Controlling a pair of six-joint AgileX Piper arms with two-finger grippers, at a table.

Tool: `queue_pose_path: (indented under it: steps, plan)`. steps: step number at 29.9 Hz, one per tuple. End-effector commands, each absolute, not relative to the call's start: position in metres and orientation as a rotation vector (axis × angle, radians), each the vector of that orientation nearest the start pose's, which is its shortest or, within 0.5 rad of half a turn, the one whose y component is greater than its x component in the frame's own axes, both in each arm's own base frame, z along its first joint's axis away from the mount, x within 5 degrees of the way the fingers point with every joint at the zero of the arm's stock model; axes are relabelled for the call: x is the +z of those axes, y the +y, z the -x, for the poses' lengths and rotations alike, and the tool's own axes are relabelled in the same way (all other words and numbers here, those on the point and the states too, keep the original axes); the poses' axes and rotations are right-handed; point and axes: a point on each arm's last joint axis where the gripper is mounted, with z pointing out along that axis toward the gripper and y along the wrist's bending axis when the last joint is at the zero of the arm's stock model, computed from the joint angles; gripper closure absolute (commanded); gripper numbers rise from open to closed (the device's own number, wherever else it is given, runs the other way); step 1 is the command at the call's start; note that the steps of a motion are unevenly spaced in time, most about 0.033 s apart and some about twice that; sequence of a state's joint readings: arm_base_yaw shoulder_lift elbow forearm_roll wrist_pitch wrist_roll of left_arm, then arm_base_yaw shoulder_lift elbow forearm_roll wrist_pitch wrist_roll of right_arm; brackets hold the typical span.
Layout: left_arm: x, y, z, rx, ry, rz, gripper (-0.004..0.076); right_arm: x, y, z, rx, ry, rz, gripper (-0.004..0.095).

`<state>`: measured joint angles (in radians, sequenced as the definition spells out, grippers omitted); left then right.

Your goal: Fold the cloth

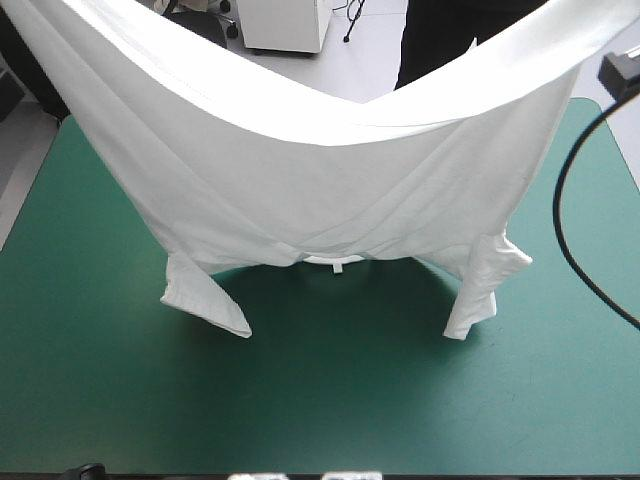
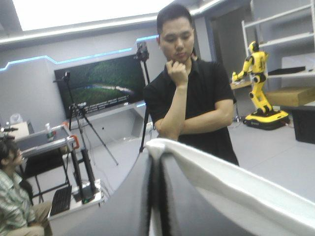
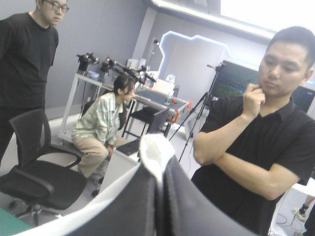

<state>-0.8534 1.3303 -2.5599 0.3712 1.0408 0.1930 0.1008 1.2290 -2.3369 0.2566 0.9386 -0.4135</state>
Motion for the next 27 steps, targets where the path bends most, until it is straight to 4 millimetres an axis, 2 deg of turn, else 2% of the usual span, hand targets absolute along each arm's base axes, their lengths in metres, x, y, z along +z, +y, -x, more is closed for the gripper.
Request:
queue_pose_path:
  steps: [1,7,14,18,21,24,27]
  plan:
    - [0.696,-0.043,-0.066,-0.263,1.008,-0.48,0.0741,0.684,0.021,-0.059,-0.034,1.072,0.332,0.0925]
    - [0.694,-0.044,-0.064,-0.272,1.02,-0.51,0.0741,0.686,0.016,-0.035,-0.048,1.037,0.301,0.0925]
    - [0.696,-0.042,-0.065,-0.227,1.004,-0.494,0.0741,0.69,0.016,-0.04,-0.046,0.997,0.281,0.0925]
    - [0.701,-0.043,-0.072,-0.146,0.958,-0.448,0.0741,0.695,0.016,-0.058,-0.031,0.947,0.245,0.0925]
    - [0.704,-0.052,-0.086,-0.075,0.928,-0.393,0.0741,0.699,0.017,-0.078,-0.027,0.902,0.216,0.0925]
    - [0.703,-0.068,-0.111,0.029,0.929,-0.308,0.0741,0.699,0.018,-0.11,-0.003,0.894,0.187,0.0925]
    - [0.698,-0.095,-0.144,0.114,0.92,-0.222,0.0741,0.693,0.021,-0.151,0.023,0.916,0.157,0.0925]
